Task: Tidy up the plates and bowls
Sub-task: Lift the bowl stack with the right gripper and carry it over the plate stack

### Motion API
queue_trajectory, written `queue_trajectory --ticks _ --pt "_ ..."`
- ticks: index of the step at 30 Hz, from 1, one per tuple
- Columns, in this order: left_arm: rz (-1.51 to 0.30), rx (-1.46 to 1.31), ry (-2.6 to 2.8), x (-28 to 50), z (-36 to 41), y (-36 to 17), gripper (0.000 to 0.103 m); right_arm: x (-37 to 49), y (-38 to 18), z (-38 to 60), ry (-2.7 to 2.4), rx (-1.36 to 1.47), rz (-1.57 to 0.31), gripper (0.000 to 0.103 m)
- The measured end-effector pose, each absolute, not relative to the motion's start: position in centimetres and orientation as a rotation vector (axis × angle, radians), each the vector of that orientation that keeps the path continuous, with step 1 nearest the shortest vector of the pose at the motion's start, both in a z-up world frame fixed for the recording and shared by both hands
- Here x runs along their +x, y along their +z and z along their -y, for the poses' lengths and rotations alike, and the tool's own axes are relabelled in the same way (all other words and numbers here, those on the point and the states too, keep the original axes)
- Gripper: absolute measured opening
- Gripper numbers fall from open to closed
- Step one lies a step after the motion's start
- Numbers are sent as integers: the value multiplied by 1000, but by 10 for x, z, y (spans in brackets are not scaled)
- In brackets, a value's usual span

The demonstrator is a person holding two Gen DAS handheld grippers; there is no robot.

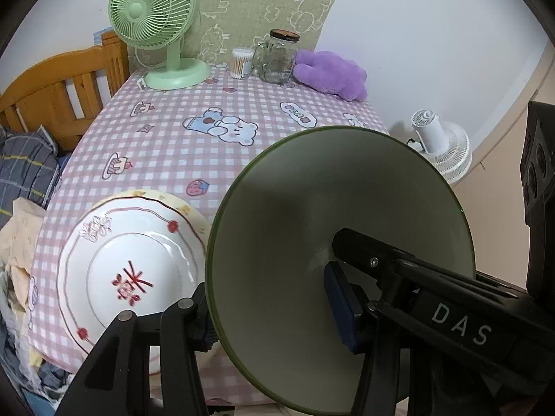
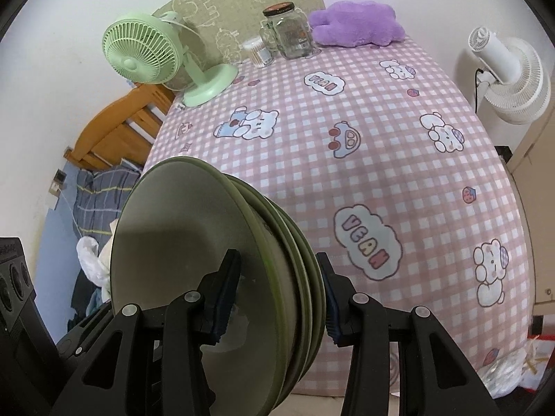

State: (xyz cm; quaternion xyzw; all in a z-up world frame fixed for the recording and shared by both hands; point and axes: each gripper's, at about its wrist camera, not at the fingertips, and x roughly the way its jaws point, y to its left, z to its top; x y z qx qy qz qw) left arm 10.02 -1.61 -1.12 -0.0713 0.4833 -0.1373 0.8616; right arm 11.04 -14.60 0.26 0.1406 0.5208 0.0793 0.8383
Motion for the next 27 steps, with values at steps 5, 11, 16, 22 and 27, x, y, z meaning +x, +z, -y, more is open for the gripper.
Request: queue_trajectory --ticks 5,11,16,22,27 --pt "-1017 -147 -309 100 -7 -11 53 109 5 125 141 304 -1097 46" --pt "-1021 -154 -320 101 -37 -13 53 107 5 94 127 300 -1096 46" --pt "-1026 -161 -321 103 -63 -15 53 108 1 68 120 294 -1105 46" --pt "-1021 -163 -316 103 -93 -17 53 109 -1 37 121 288 -1099 46" --pt "-1025 -158 -315 106 -117 -21 53 112 -4 12 121 289 -1100 46"
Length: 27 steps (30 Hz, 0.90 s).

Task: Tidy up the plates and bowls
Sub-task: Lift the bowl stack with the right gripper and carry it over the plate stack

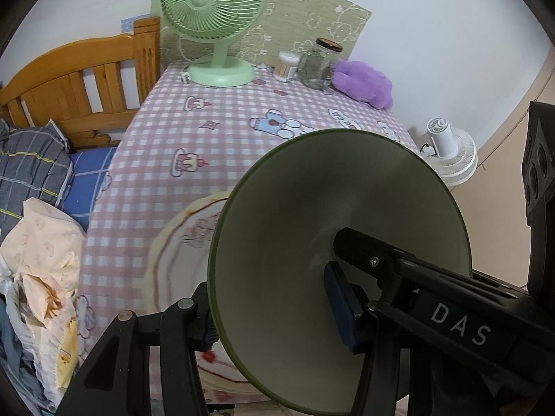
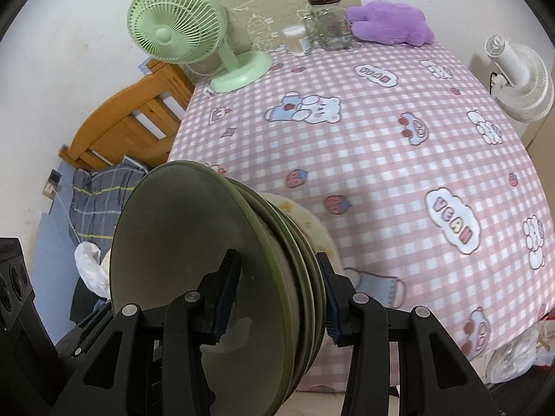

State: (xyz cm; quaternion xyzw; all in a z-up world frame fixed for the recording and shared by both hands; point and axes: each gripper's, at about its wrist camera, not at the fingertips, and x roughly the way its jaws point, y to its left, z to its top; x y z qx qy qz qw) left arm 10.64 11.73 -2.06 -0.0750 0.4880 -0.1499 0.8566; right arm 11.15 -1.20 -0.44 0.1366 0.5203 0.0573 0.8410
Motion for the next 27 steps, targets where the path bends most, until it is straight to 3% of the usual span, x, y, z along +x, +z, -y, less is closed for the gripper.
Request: queue_trajectory --ticks 27 --pt "-1165 -181 -374 142 -166 -61 49 138 -46 -44 20 269 -1210 46"
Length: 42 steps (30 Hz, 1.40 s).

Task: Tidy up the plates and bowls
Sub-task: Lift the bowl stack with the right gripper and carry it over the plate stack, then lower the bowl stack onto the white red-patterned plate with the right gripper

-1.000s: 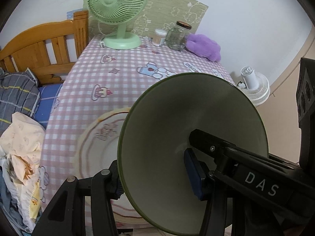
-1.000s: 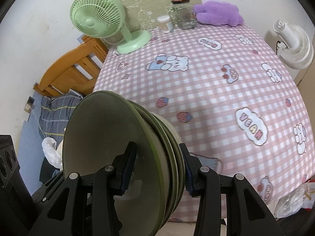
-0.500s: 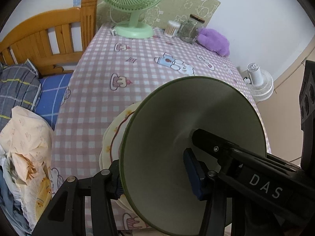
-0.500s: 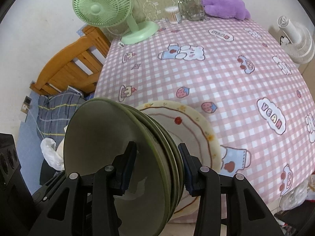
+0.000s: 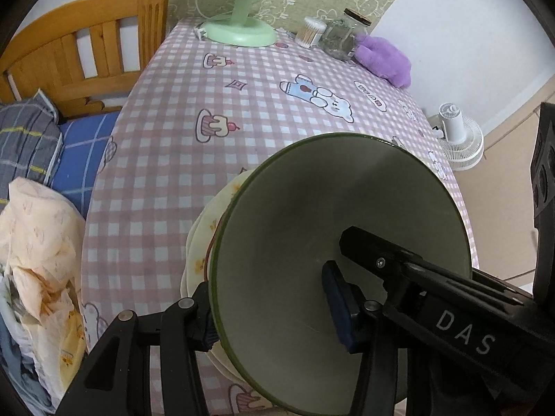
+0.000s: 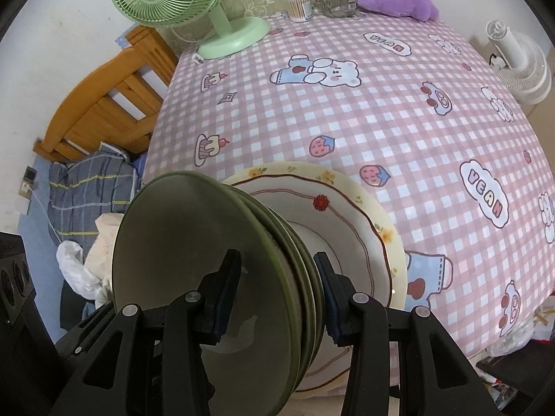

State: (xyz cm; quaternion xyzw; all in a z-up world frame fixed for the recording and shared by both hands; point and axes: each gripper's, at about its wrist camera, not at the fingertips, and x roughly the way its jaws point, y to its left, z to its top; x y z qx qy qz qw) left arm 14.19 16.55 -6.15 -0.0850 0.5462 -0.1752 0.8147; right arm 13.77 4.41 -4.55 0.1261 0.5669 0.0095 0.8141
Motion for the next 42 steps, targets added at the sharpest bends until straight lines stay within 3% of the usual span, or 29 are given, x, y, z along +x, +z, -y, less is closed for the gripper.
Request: queue_trajectory --ticks 16,22,25,29,42 --pt "-1128 -55 -359 143 -150 -57 49 137 -54 -33 -6 303 -1200 45" --pt "-1118 -47 -370 140 -147 -60 63 136 -54 -34 32 288 -1149 47" --pt "-1119 -50 -357 138 -150 -61 70 134 -55 -33 17 277 -1143 57" --pt "-1080 -34 -329 132 -156 -57 79 126 -52 -30 -25 267 -1127 60" --pt "-884 -51 -236 100 -159 -18 82 100 -15 -23 5 209 -1027 65"
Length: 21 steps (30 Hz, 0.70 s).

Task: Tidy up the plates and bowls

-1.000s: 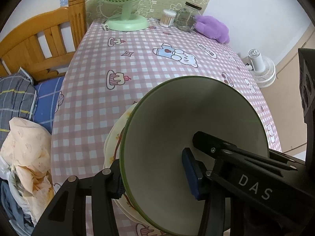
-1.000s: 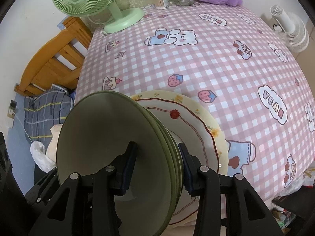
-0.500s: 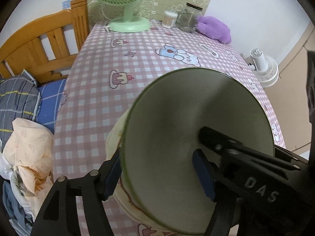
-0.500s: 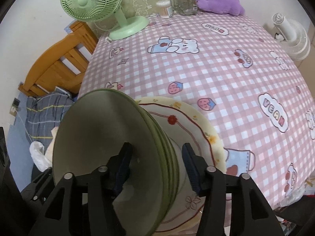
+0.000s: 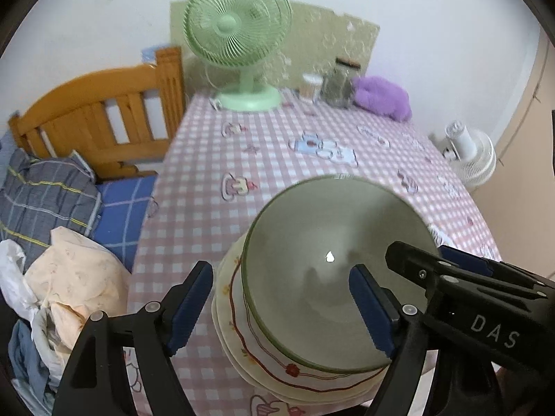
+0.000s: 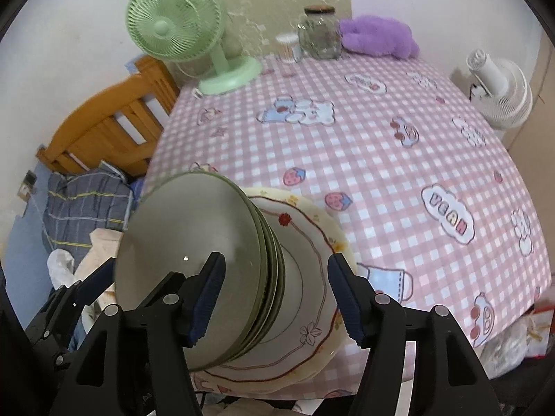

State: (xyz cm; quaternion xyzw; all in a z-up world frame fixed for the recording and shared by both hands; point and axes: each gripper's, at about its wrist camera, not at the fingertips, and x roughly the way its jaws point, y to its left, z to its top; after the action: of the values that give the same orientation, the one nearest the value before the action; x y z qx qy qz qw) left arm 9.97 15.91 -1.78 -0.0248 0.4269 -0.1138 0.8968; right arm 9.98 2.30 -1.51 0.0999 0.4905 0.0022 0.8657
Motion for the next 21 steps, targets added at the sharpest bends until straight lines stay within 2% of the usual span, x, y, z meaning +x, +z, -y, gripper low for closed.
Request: queue_trajectory --ticks 10,13,21 --pt "-723 -147 -97 58 -139 9 90 76 27 6 135 150 -839 70" --pt "-689 -127 -65 43 -125 6 90 66 30 19 145 130 -809 70" --pt "-624 -94 -52 4 -90 -5 103 29 20 70 109 78 -757 72"
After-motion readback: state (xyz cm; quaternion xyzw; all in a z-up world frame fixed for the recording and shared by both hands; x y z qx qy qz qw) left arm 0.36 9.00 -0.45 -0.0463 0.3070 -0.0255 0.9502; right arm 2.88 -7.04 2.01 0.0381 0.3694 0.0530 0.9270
